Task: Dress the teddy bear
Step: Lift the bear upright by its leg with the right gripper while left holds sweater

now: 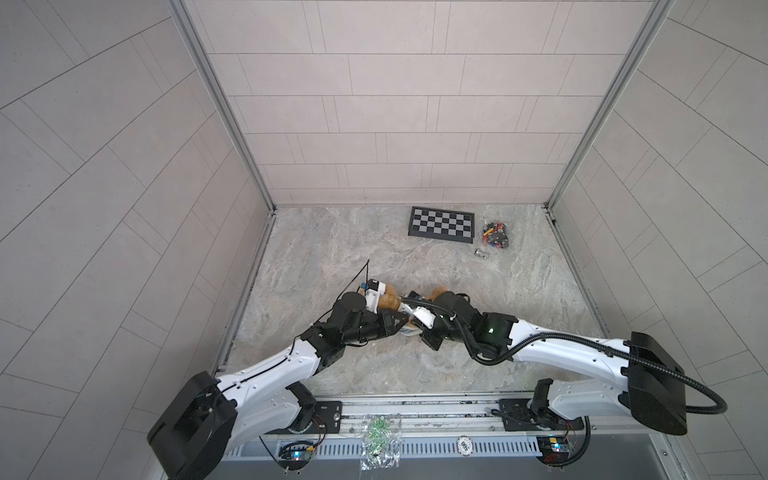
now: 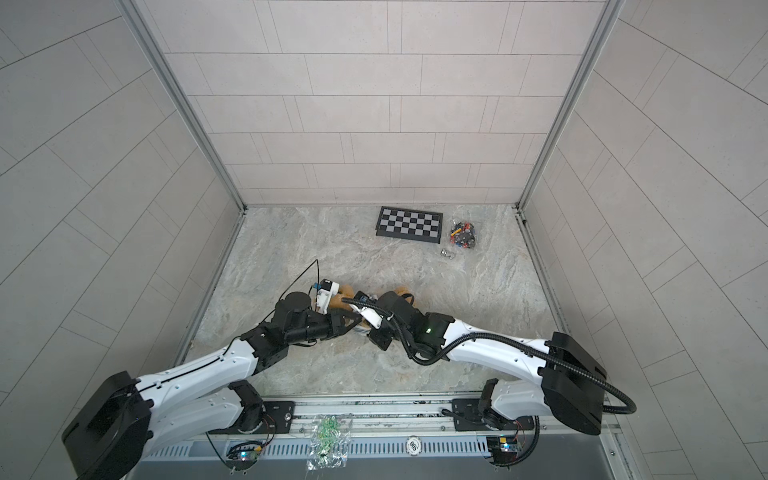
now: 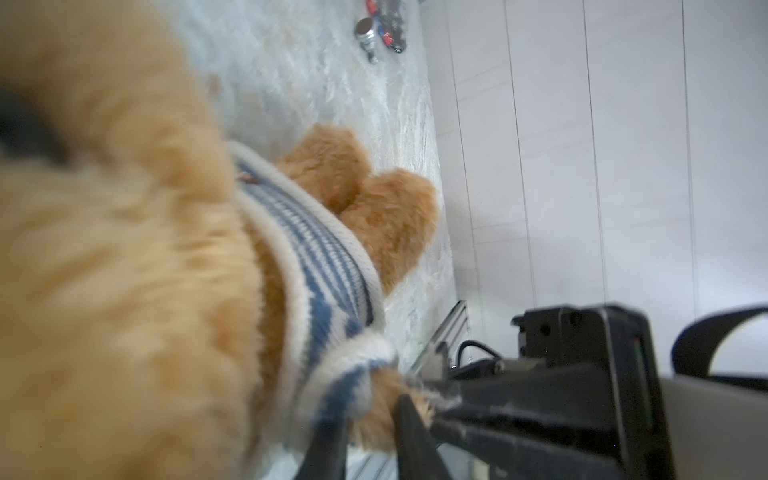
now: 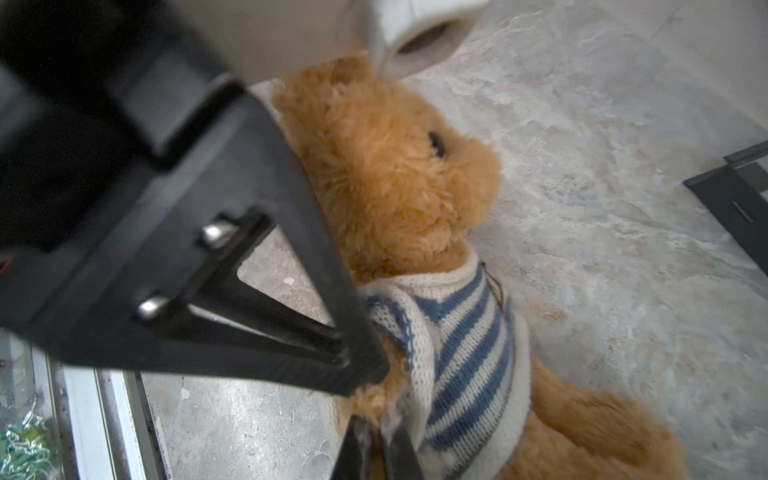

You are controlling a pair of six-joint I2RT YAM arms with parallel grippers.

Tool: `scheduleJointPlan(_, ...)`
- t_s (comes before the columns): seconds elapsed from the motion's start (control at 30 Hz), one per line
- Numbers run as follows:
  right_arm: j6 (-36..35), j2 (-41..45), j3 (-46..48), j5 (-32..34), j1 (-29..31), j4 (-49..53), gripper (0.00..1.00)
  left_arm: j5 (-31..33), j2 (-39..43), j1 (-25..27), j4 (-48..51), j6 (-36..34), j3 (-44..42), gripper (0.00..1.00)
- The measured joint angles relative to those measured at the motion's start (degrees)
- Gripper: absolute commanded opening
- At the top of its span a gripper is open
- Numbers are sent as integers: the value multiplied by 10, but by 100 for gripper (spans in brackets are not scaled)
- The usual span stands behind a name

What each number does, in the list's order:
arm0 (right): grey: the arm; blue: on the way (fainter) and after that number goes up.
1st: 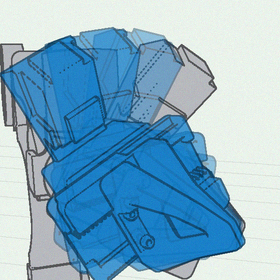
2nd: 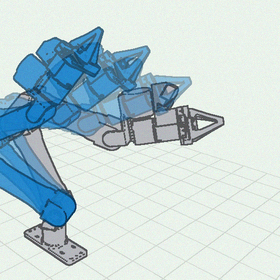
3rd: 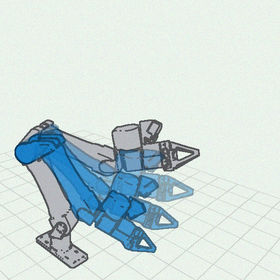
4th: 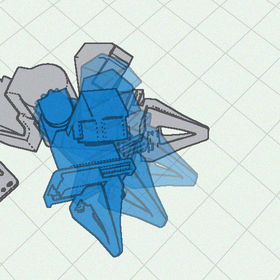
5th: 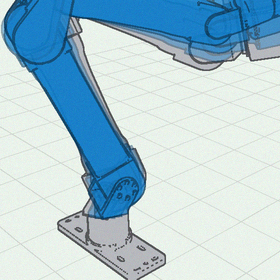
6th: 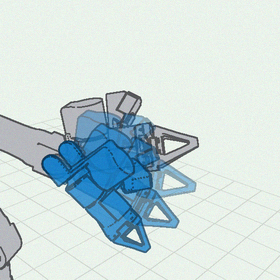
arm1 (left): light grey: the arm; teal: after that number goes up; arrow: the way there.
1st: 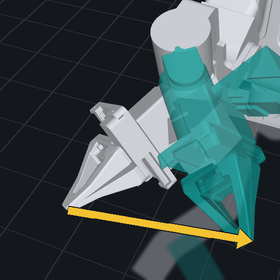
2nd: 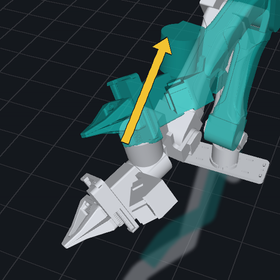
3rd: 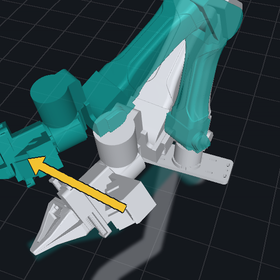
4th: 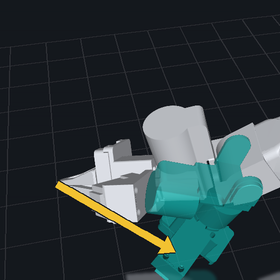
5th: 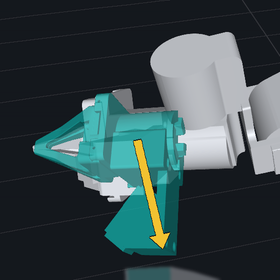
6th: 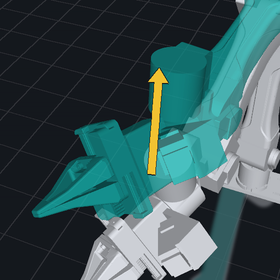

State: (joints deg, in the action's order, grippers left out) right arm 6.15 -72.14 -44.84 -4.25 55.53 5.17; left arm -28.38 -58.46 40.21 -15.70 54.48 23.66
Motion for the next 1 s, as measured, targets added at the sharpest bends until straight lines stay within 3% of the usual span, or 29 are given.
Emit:
scheduleJointPlan(0.17, 123, 14, -37, -3, -50, 13, 0, 69, 93, 35, 53, -115, 20, 50)
scheduleJointPlan(0.37, 236, 5, -96, -9, -57, 33, 0, 156, 181, 99, 65, -205, -14, 51)
scheduleJointPlan(0.67, 325, -12, -119, -10, -45, 32, 0, 245, 138, 114, 54, -245, -26, 52)
scheduleJointPlan(0.87, 354, -14, -119, -13, -32, 26, 0, 269, 87, 114, 35, -249, -15, 38)
scheduleJointPlan(1.0, 363, -14, -119, -14, -31, 23, 0, 276, 68, 114, 19, -246, -14, 10)
